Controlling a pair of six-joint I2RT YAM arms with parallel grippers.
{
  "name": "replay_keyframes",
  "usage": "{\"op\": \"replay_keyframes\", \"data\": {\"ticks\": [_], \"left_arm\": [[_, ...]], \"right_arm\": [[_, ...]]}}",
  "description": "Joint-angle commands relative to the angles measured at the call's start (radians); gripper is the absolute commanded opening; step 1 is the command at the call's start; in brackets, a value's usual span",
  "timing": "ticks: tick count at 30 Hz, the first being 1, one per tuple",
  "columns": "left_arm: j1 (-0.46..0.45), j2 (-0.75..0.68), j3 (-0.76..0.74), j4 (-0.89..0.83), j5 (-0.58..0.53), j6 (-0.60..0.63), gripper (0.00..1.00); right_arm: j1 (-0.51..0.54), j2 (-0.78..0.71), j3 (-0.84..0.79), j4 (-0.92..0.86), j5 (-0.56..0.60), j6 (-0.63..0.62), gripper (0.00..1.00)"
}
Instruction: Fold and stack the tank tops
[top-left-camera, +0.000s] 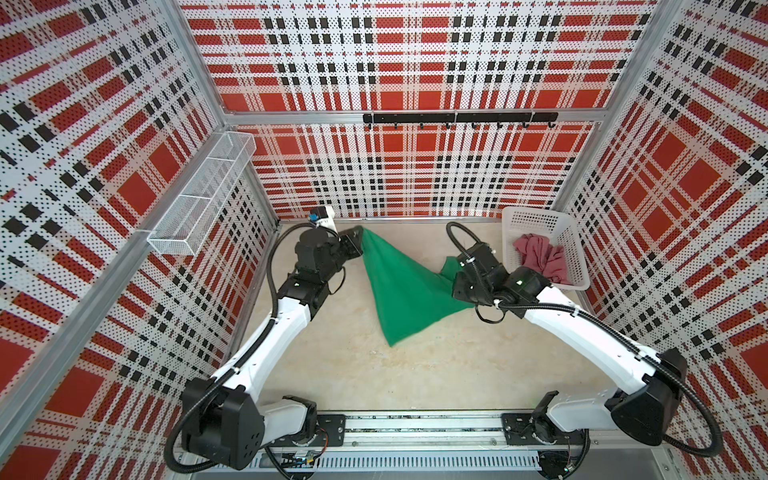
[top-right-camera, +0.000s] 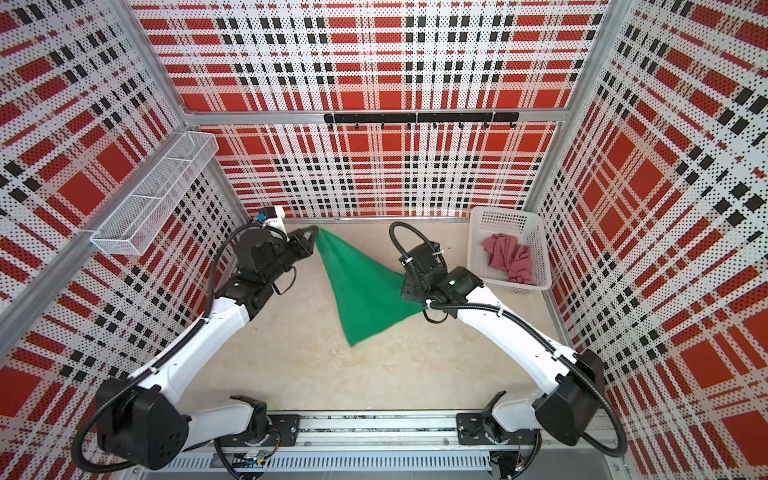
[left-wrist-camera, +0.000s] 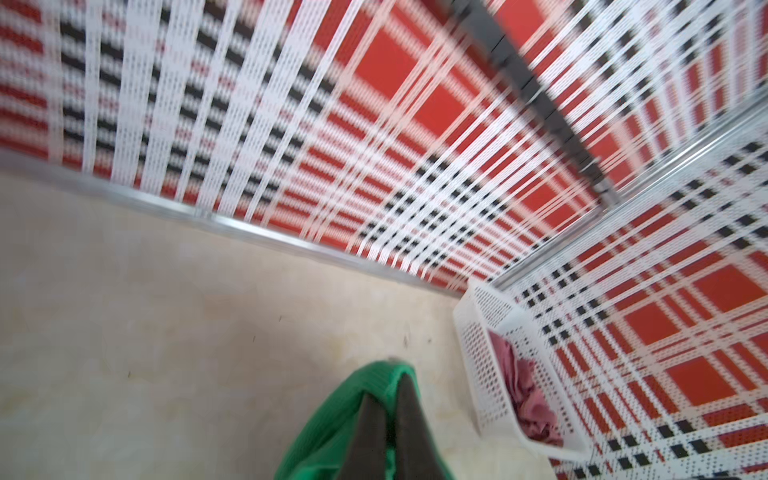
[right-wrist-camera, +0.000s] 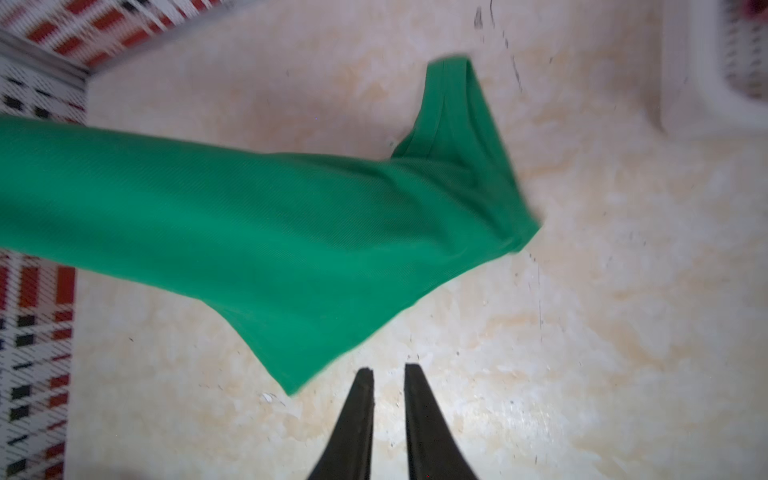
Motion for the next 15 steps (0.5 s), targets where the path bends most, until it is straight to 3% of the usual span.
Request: {"op": "replay_keyframes", "data": {"ticks": [1,5,6,8,11,13,15], "left_arm": [[-0.013,-0.023,0.038,-0.111,-0.023,0.081,0.0],[-0.031,-0.018,-0.054,-0.072,-0.018,0.053,0.0],[-0.026,-0.012,-0.076,-0.062,-0.001,0.041,0.0],[-0.016,-0.007,-0.113,-0.037,0.032,0.02,0.0],[-0.002,-0.002,-0.142,-0.025,0.04,0.016,0.0],[0.006,0.003,-0.155,-0.018,0.05,0.014,0.0],[0.006,0.008,-0.171,-0.002,0.06,0.007,0.0]], "right_arm": [[0.013,0.027,-0.019,-0.107,-0.026,-0.067,0.0],[0.049,0.005,-0.211,0.048,-0.159,0.005,0.03],[0.048,-0.01,-0.243,0.089,-0.182,0.014,0.11],[0.043,-0.032,-0.28,0.142,-0.208,0.026,0.38],[0.025,-0.037,-0.265,0.109,-0.204,0.017,0.58],[0.014,-0.033,-0.256,0.086,-0.207,0.007,0.62],[0.003,-0.03,-0.254,0.077,-0.218,0.001,0.58]]}}
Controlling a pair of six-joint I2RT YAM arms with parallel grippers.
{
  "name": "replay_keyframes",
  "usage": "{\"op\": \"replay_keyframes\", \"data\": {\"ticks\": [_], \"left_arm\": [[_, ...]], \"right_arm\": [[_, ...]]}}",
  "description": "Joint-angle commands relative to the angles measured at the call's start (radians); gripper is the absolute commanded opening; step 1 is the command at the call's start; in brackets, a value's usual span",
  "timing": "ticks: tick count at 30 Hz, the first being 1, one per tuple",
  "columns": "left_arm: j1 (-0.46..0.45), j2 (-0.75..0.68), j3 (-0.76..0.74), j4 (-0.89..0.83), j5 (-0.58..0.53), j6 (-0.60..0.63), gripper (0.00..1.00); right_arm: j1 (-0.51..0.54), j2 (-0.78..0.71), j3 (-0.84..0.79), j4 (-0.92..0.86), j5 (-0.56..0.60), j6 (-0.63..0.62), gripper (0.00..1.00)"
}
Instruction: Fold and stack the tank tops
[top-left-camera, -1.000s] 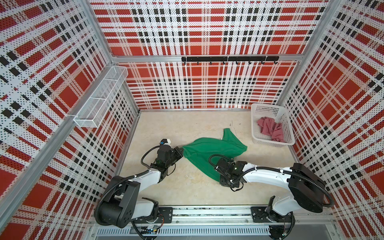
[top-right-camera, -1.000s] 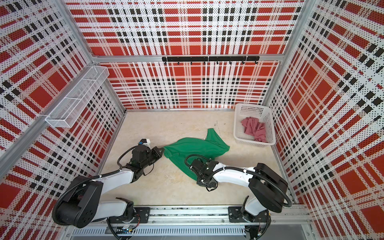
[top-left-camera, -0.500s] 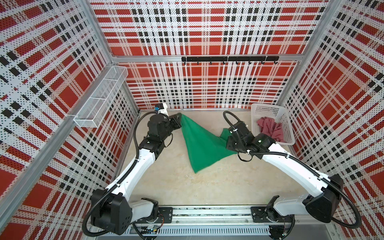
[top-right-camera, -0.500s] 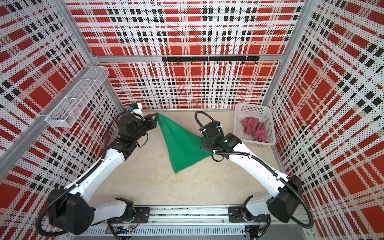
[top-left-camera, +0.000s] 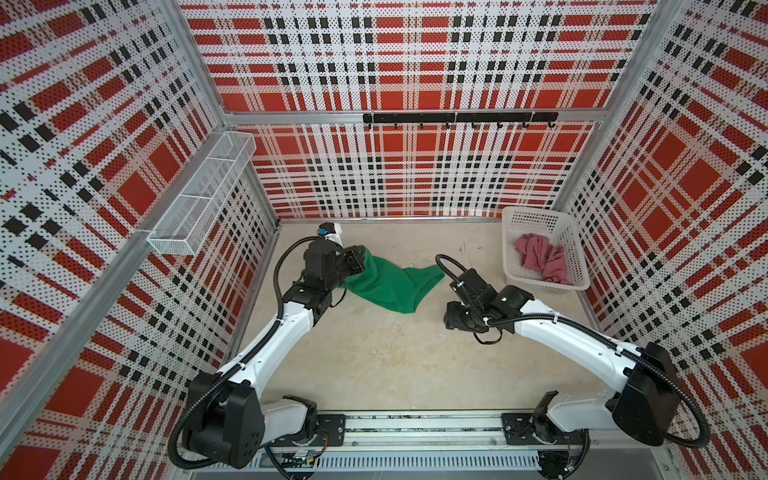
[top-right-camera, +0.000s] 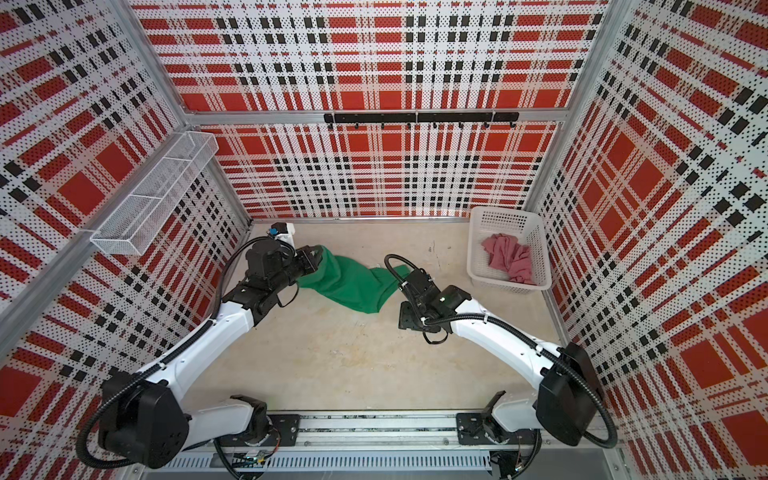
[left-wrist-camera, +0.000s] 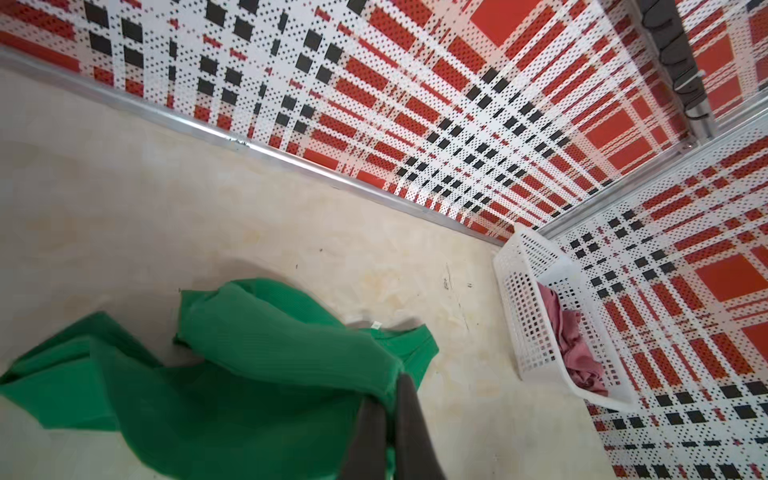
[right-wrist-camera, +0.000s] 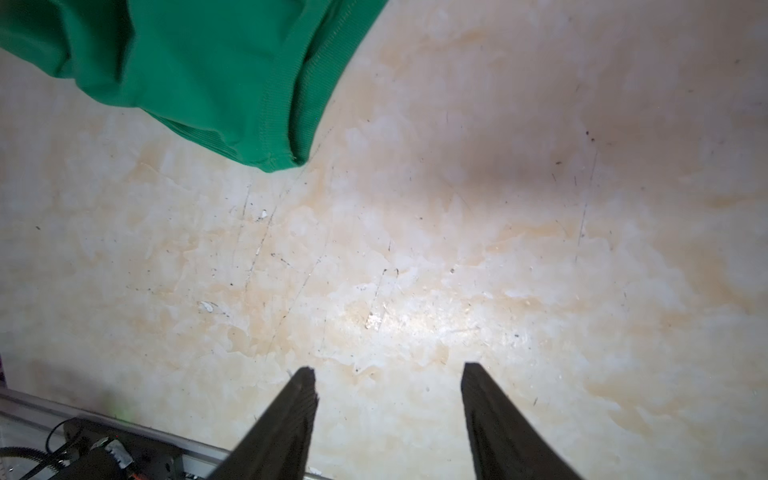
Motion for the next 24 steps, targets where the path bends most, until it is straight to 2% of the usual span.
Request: {"op": "replay_keyframes", "data": {"ticks": [1,2,3,4,18,23,24], "left_arm": [[0.008,-0.006,-0.005,0.059,0.037,-0.011,0.0],[0.007,-0.002,-0.009,0.066,0.041,-0.016,0.0],[0.008,0.001,-0.011,0.071,0.045,-0.02,0.0],[0.008,0.004,-0.012,0.075,0.051,-0.023,0.0],[0.007,0.005,-0.011,0.08,0.061,-0.036,0.0],[0.044,0.011,-0.022,0.097,0.079,-0.048,0.0],[0.044,0.012,-0.026,0.106,0.088,-0.056,0.0]], "right_arm": [[-0.019,-0.026,0.02,0.003,-0.027,-0.005,0.47],[-0.026,-0.025,0.018,0.002,-0.034,-0.005,0.23],[-0.031,-0.023,0.018,0.0,-0.04,-0.007,0.03],[-0.038,-0.022,0.016,-0.003,-0.045,-0.009,0.0],[-0.063,0.061,0.048,0.048,-0.085,-0.061,0.0],[-0.062,0.063,0.05,0.043,-0.075,-0.067,0.0],[-0.062,0.067,0.052,0.048,-0.069,-0.072,0.03]]}}
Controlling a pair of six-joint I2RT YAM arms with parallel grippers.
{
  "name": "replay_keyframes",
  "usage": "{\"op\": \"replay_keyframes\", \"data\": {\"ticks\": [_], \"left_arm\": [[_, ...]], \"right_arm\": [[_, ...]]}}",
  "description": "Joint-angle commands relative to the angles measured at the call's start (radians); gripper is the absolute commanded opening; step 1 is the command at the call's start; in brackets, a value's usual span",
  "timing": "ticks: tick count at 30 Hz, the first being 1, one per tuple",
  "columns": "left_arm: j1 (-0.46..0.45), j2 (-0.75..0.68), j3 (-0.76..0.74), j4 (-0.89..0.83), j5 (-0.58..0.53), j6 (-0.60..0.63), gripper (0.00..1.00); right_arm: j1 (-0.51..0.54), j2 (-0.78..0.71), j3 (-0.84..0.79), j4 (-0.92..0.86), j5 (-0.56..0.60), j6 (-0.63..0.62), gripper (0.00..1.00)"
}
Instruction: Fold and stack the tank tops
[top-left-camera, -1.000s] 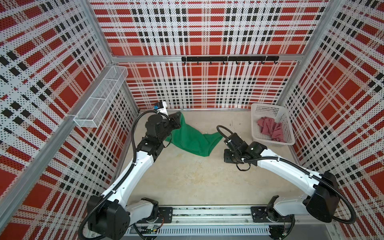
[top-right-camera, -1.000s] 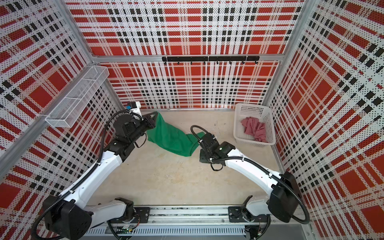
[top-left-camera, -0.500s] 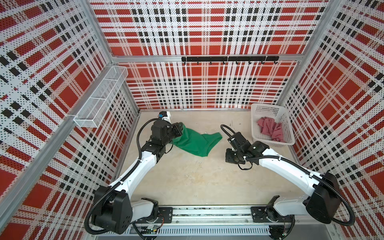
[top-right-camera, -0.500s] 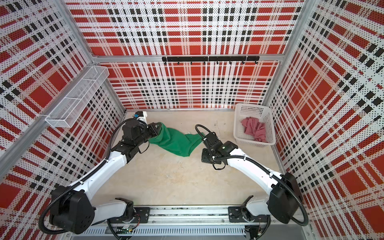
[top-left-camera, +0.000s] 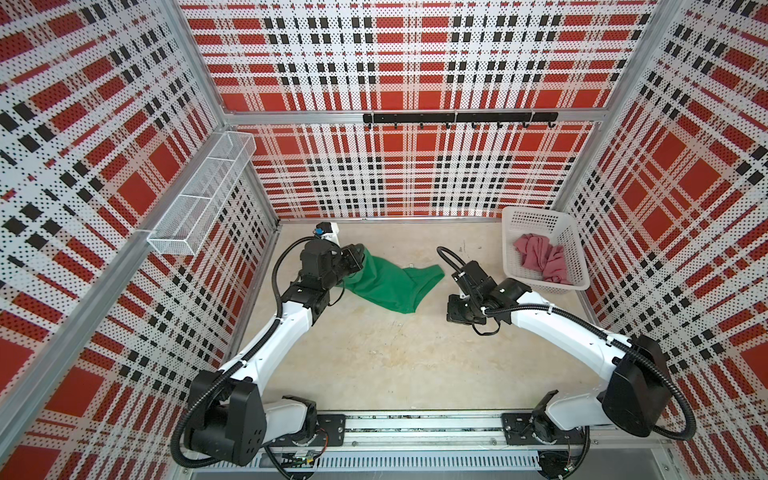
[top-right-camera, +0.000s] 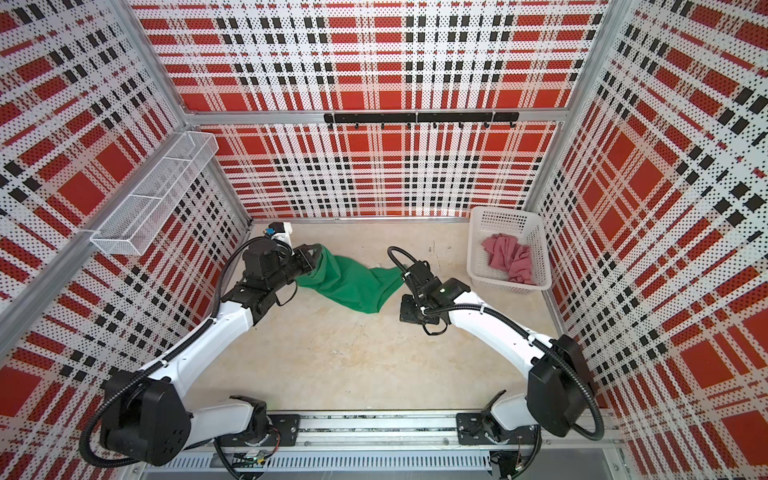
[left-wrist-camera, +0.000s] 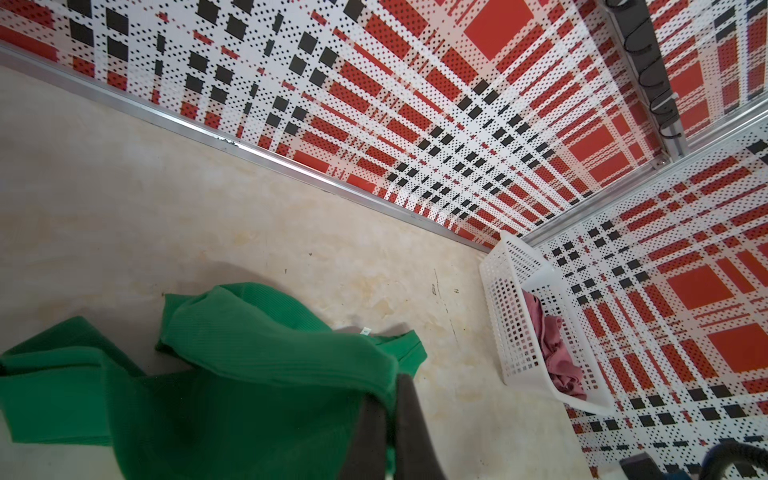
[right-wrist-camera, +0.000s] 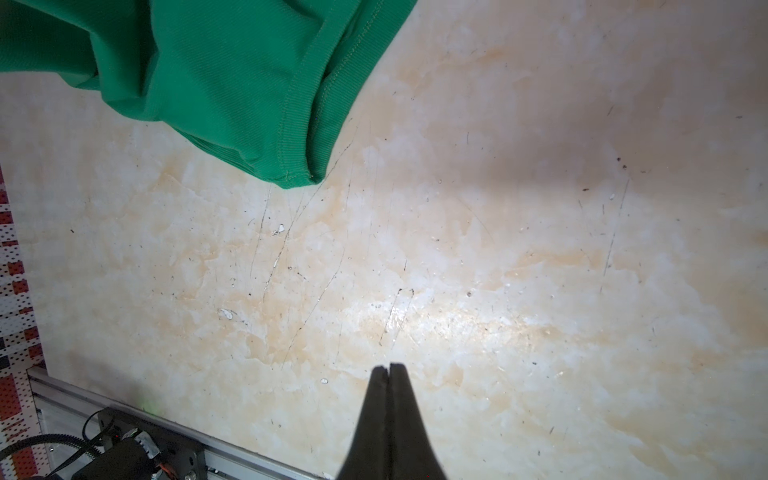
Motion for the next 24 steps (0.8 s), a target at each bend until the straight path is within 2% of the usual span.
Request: {"op": "replay_keyframes", "data": {"ticks": [1,4,6,8,11,13,15,18,24], "left_arm": [[0.012,0.002,-0.017,0.057,0.039,-0.021,0.0],[0.016,0.001,-0.027,0.063,0.042,-0.027,0.0],[0.024,-0.007,-0.042,0.064,0.04,-0.033,0.0],[0.04,-0.018,-0.059,0.062,0.042,-0.037,0.0],[0.065,-0.037,-0.08,0.05,0.041,-0.031,0.0],[0.088,-0.045,-0.089,0.039,0.047,-0.028,0.0],[0.107,-0.054,-0.097,0.031,0.057,-0.026,0.0],[0.117,-0.068,-0.105,0.018,0.059,-0.024,0.0],[0.12,-0.096,-0.126,0.0,0.06,-0.023,0.0]], "right_arm": [[-0.004,0.02,0.031,0.021,0.02,-0.019,0.17],[0.027,0.079,0.058,0.102,0.041,-0.019,0.44],[0.054,0.147,0.078,0.182,0.042,-0.019,0.5],[0.085,0.222,0.11,0.264,0.046,-0.019,0.5],[0.114,0.336,0.151,0.389,0.023,-0.016,0.46],[0.125,0.401,0.17,0.471,0.018,-0.01,0.31],[0.127,0.462,0.193,0.538,0.011,-0.004,0.27],[0.128,0.542,0.224,0.592,0.005,0.012,0.0],[0.124,0.627,0.249,0.527,0.022,0.043,0.0]]}}
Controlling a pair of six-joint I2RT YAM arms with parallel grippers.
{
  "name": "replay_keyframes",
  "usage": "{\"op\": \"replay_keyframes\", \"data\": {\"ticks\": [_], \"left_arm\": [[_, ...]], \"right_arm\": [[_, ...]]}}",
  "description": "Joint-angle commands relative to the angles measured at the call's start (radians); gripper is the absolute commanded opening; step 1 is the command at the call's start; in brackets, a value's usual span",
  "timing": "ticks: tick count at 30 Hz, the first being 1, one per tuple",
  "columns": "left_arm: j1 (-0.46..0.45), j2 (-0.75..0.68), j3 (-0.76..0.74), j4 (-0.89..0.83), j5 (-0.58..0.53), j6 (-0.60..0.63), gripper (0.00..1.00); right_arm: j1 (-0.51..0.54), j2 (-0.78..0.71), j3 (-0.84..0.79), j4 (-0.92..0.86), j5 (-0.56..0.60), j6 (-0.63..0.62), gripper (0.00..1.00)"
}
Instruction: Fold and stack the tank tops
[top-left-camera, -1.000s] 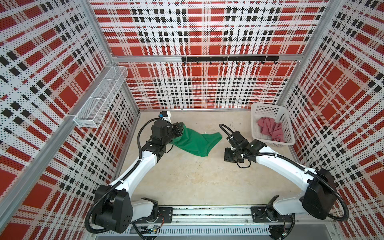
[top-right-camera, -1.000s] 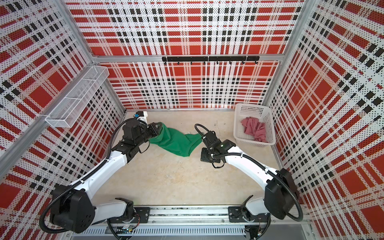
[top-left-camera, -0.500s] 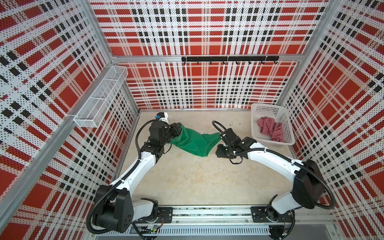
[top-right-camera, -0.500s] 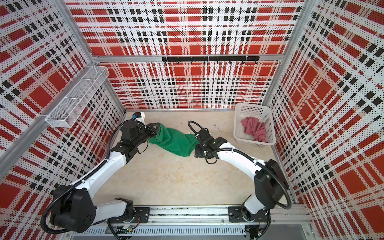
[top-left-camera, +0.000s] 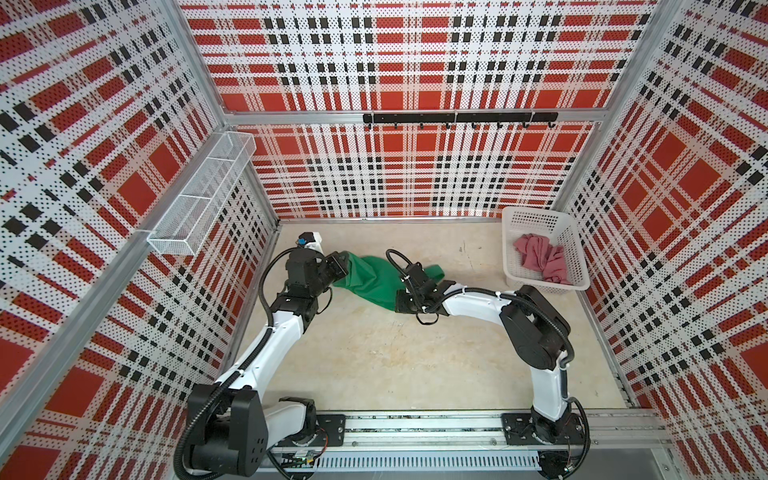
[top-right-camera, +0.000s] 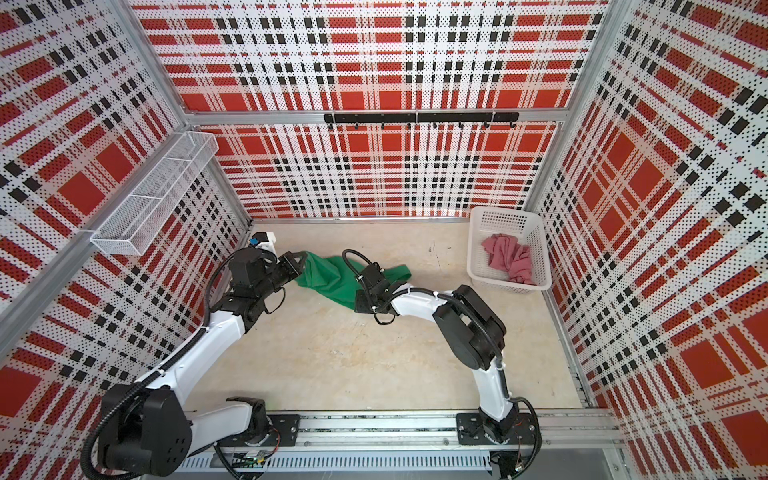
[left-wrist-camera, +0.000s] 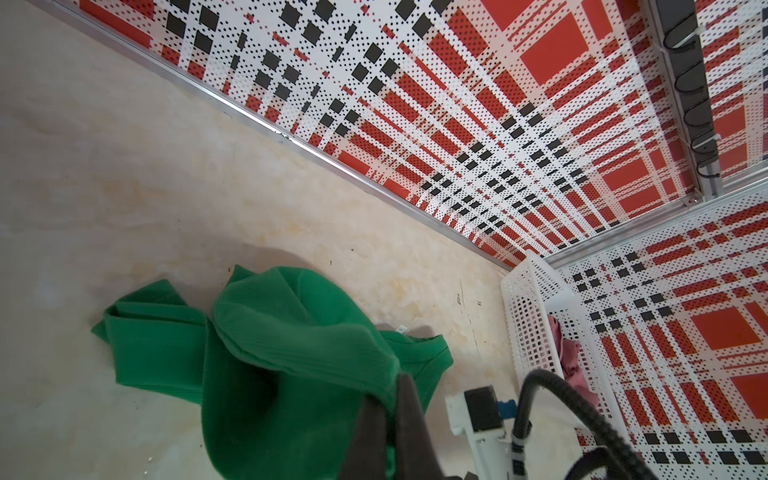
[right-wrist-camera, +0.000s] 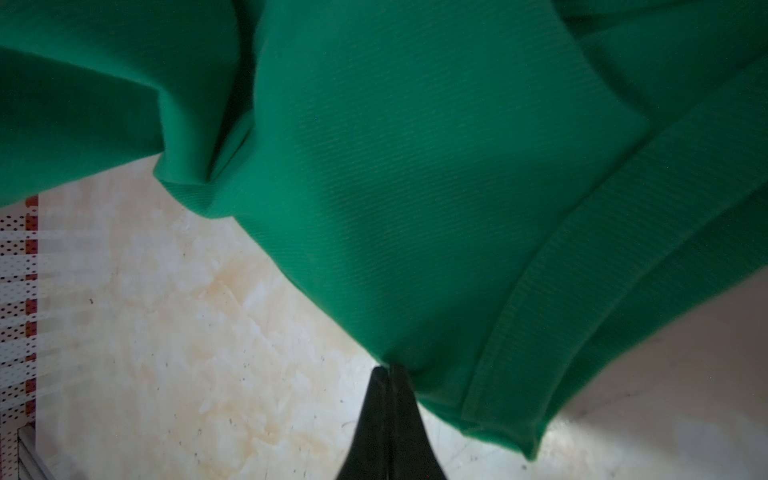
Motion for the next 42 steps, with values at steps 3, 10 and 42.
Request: {"op": "replay_keyframes", "data": {"ticks": [3,10,42], "left_arm": [[0.004,-0.038,-0.036,-0.01,0.037,-0.007,0.0],[-0.042,-0.139,-0.091,-0.03,0.104,-0.094,0.0],[0.014,0.03,-0.026,0.434,0.396,-0.373,0.0]], "right_arm": [[-0.029,0.042,0.005,-0.065,0.045,0.03,0.0],[-0.141,0.05,-0.029,-0.193,0.106,-0.034,0.0],[0.063,-0.356,-0.219,-0.252,-0.006,0.06,0.29]]}}
